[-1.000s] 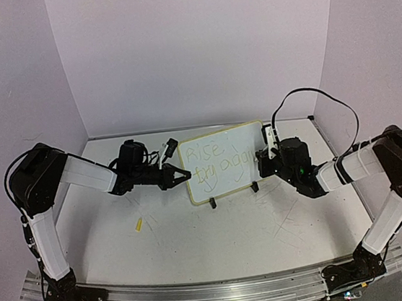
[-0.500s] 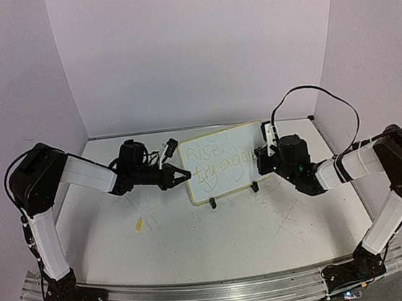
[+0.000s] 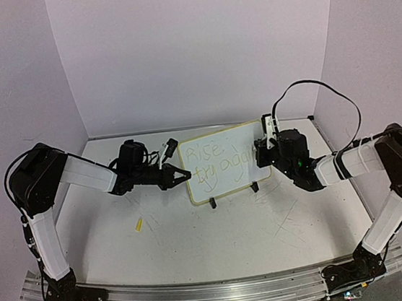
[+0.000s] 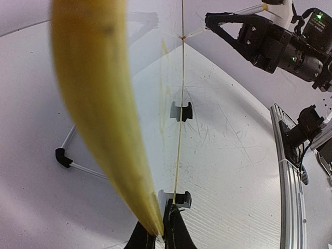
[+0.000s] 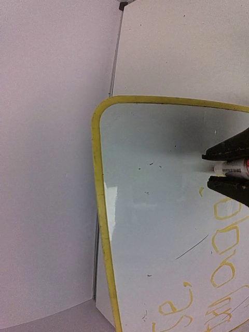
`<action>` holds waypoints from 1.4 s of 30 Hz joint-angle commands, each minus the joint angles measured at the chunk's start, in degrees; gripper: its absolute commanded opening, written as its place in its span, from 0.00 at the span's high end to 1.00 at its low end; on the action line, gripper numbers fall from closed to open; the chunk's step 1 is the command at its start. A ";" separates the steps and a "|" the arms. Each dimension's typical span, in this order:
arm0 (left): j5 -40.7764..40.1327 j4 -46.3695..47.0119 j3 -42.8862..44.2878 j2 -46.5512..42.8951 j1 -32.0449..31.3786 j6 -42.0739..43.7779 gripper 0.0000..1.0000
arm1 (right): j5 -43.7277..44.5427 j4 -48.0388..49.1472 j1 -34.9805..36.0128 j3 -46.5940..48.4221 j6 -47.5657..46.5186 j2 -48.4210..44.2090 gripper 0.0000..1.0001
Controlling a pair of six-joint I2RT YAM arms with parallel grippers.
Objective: Write a sentence on the whiteboard
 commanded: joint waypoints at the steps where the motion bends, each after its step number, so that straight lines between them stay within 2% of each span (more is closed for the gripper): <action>1: -9.41 -5.39 -0.24 1.17 1.03 5.79 1.00 | 3.15 2.07 -0.79 1.14 -0.73 -0.87 1.00; 33: -9.60 -5.39 -0.26 1.26 1.02 5.78 1.00 | 0.45 -0.34 -0.82 -3.33 1.71 -0.29 1.00; 42: -9.78 -5.39 -0.24 1.31 1.00 5.78 1.00 | -0.56 -1.11 -0.92 -5.65 3.43 -9.39 1.00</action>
